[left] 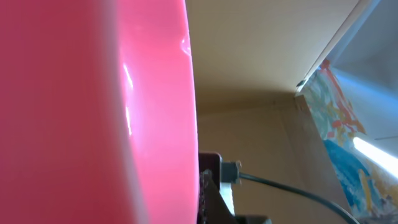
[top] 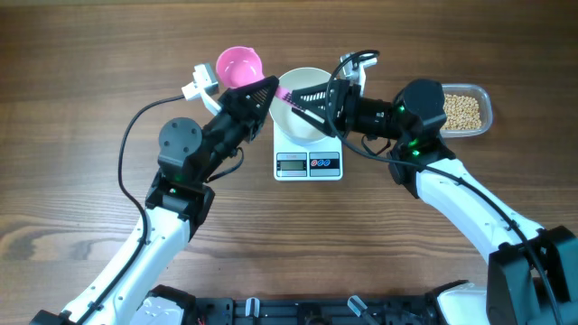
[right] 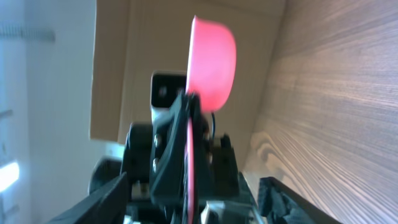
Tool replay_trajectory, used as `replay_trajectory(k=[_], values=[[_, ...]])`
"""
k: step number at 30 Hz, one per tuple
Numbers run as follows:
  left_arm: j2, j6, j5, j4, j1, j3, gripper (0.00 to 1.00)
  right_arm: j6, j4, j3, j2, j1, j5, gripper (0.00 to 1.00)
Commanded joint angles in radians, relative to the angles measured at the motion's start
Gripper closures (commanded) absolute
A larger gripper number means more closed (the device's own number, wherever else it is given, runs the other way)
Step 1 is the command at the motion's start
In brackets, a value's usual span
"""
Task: Scoop item into bowl and weigh 150g on scale
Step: 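Close the right gripper on the scoop handle above the bowl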
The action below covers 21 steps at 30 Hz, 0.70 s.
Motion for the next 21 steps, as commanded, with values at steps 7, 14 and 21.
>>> replay_trajectory(k=[7, 14, 21], values=[[-0.007, -0.003, -0.087, 0.007, -0.044, 0.008, 0.96, 0.107, 0.006, 0.011, 0.008, 0.011, 0.133, 0.6], [-0.007, -0.003, -0.111, 0.006, -0.044, 0.008, 0.96, 0.129, 0.006, 0.011, 0.008, 0.011, 0.125, 0.7], [-0.007, -0.003, -0.125, 0.006, -0.044, 0.008, 0.96, 0.142, 0.005, 0.011, 0.008, 0.011, 0.084, 0.7]])
